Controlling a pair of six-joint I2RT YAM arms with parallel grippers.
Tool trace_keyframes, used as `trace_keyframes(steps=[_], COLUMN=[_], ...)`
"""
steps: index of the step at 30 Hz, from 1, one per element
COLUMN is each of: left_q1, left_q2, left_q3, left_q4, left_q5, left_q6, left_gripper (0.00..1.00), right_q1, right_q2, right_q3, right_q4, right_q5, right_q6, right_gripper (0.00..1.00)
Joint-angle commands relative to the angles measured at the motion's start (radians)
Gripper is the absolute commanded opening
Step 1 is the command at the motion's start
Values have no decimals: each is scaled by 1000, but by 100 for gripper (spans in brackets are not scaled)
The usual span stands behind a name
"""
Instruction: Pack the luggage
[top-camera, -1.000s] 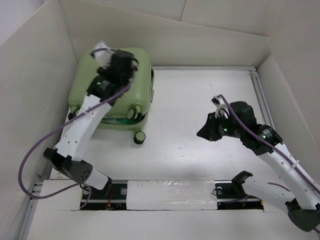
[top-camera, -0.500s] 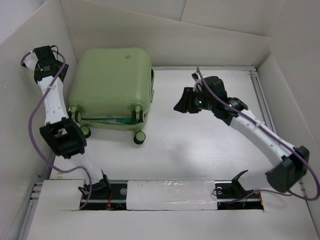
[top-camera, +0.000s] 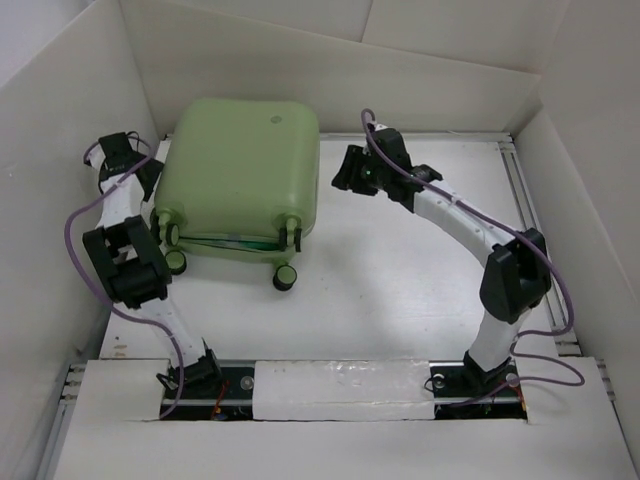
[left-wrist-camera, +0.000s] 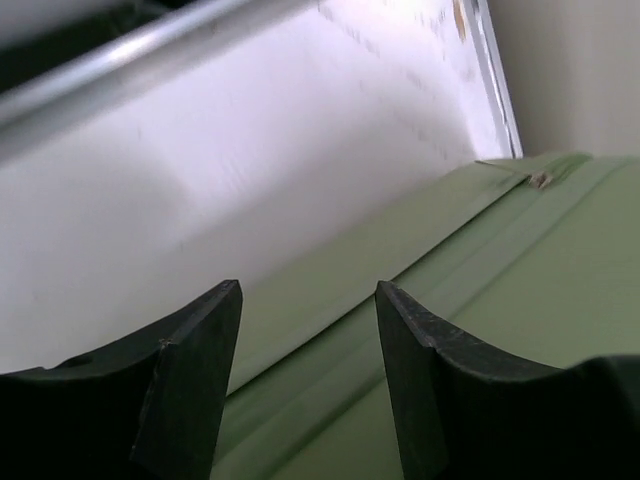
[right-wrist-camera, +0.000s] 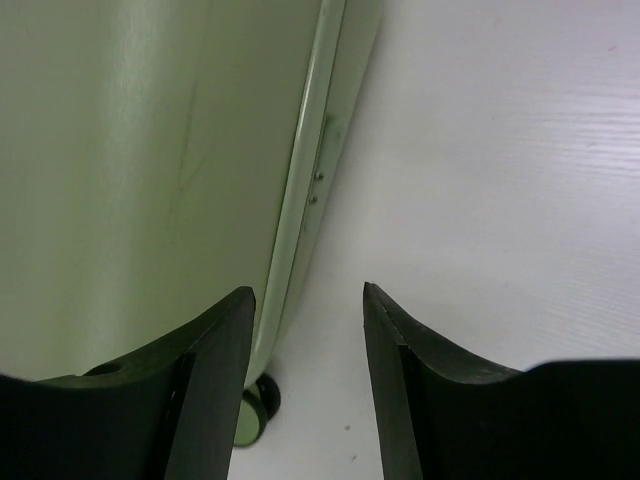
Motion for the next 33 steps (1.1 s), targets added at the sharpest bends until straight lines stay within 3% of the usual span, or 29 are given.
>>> trace_keyframes(steps=[1,3,7,13,18,21,22,24,25,26,27,30,33], left_q1=[-155,-188,-247,-522,-734,-863,-958,-1045,-1114,-1142,-1164,-1204,-1204], left_q2=[-102,-154,-205,-303,-470,-500,-512,-512,-512,-512,-523,-617,-766], left_q3=[-180,-291,-357,-483,-710,-793,-793,-773,-739,-716,-692,-560,-389], left_q4=[-33,13,13,-40,22,32,23,-16,-57,-57,-107,-242,-275], left_q5=[223,234,234,190,251,262,253,242,227,216,199,84,-71], left_q6=[82,91,103,125,5,-68,-79,-102,-102,-102,-102,-70,-38], left_gripper=[52,52,52,50,48,47,47,47,47,47,47,49,54], right_q1=[-93,-163,-202,-288,-322,-297,-262,-218,-176,-158,-144,-133,-170], right_q2=[-85,-85,-2,10,91,184,212,312,381,381,410,427,306], right_q3=[-7,-19,45,47,100,206,247,417,560,562,703,844,844], right_q4=[53,53,-36,-81,-136,-168,-186,-272,-307,-347,-387,-438,-401], right_q5=[145,119,134,165,36,-125,-159,-231,-272,-289,-303,-303,-271], right_q6=[13,25,16,-16,-105,-178,-197,-232,-263,-277,-288,-288,-265], right_gripper=[54,56,56,56,58,56,56,55,52,52,52,54,61])
